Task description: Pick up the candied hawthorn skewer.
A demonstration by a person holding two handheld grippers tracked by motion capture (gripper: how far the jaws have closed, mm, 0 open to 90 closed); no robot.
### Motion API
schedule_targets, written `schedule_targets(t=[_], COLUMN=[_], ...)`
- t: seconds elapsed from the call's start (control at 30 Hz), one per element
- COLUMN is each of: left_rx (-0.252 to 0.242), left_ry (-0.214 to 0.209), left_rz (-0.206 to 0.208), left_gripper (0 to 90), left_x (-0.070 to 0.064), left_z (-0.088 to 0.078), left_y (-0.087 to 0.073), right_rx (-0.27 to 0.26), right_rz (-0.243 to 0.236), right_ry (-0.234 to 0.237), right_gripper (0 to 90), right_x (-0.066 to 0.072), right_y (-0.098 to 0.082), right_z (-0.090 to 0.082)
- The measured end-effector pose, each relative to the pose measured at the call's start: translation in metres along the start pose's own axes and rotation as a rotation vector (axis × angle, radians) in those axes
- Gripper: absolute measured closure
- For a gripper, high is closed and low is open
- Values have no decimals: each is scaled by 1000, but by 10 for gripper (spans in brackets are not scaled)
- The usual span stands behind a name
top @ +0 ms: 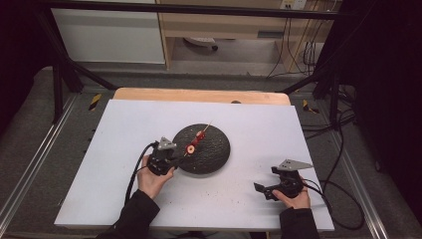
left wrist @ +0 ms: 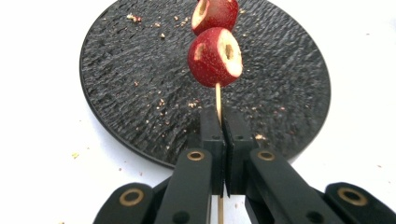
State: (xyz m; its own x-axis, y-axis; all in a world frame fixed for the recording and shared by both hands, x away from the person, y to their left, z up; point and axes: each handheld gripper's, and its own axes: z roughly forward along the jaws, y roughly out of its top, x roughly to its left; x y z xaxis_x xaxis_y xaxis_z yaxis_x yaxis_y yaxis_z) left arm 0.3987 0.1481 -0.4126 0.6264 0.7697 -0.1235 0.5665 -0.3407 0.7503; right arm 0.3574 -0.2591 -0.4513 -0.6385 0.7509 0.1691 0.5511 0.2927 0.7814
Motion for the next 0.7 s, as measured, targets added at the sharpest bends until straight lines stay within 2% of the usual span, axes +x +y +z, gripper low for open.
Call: schedule_targets(t=[0.13,0.23,0.3,0.47,0.7], left_rx=[-25,-43,-56,-79,-107], left_ry=[-26,-27,-58,-63,-92], left_rz=[3,19,10,28,40], left_gripper=[883,883,883,883,882], left_x=[2,3,4,5,7], left_z=[-8,-14,-17,-23,-31], left_y=[-6,-9,-11,-18,-32], right_rx=[-2,3,-4,0,-11], right_rz=[3,3,1,10,8], right_ry=[3,2,4,11,17], right_gripper=[5,6,5,5,6], right_x=[0,1,2,4,5], right_y=[0,0,1,2,4], right_z=[1,1,2,3,4])
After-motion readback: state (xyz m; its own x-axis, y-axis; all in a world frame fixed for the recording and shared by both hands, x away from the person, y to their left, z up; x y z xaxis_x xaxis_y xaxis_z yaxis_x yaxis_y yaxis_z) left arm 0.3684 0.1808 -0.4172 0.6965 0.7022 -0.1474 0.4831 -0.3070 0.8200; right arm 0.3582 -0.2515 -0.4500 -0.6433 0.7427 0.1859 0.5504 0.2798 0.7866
